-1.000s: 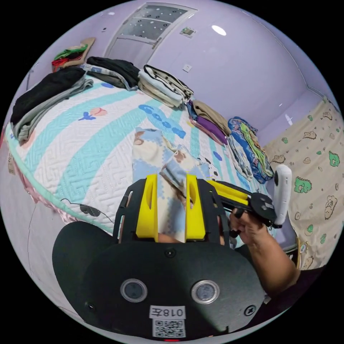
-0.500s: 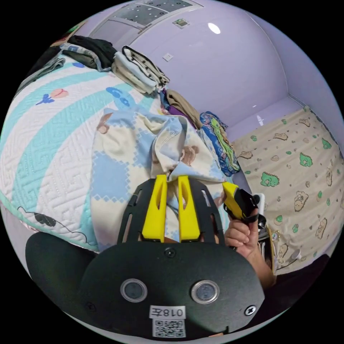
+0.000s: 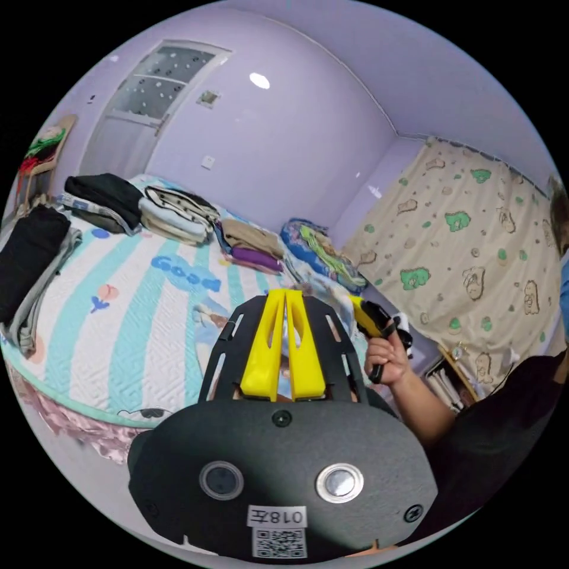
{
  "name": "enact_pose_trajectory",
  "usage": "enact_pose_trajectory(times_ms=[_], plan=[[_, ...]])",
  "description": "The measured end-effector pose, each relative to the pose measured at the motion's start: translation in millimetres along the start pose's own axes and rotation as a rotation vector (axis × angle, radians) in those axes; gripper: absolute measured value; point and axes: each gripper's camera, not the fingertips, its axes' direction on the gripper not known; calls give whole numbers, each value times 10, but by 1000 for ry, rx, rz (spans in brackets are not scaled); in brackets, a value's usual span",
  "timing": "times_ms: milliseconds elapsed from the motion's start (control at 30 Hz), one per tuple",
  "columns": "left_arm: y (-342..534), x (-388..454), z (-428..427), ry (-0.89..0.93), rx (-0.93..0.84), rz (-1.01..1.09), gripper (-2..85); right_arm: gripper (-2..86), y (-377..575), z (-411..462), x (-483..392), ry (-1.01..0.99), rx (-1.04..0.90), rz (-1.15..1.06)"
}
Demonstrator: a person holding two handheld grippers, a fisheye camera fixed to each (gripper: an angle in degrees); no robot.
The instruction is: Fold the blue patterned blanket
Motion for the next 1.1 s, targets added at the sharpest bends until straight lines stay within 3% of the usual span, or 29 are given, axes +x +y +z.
enact_pose_trajectory(times_ms=[67,133,200,300,433,533,633,733,967,1100], plan=[[-79,-135,-383,19,141,-77,-9,-9,-39,-200,33,5,57,9],[-171,-201,-601,-26,170,-86,-7,-9,-101,-381,8,20,70,-29],[-286,-184,-643,-31,114,-70,-3,-9,-173,-520,-87,-17,26,-104],[-366,-23,-196,168,-118,-59,32,-9,-131,-553,-171,-68,-41,-168],[-106,329,604,354,-271,-101,121,-8,38,-624,-39,-149,-79,-121],[67,318,1082,374,-359,-226,140,-8,180,-767,147,-223,-103,-59],[144,292,1306,409,-369,-308,119,-8,300,-947,280,-243,-137,-26],[163,422,1429,439,-381,-273,3,-8,381,-1083,376,-219,-182,-3],[129,223,1001,329,-221,-308,-8,-8,360,-1700,520,10,-41,5],[90,59,700,278,-195,-329,-3,-8,392,-1811,527,66,-87,-37]])
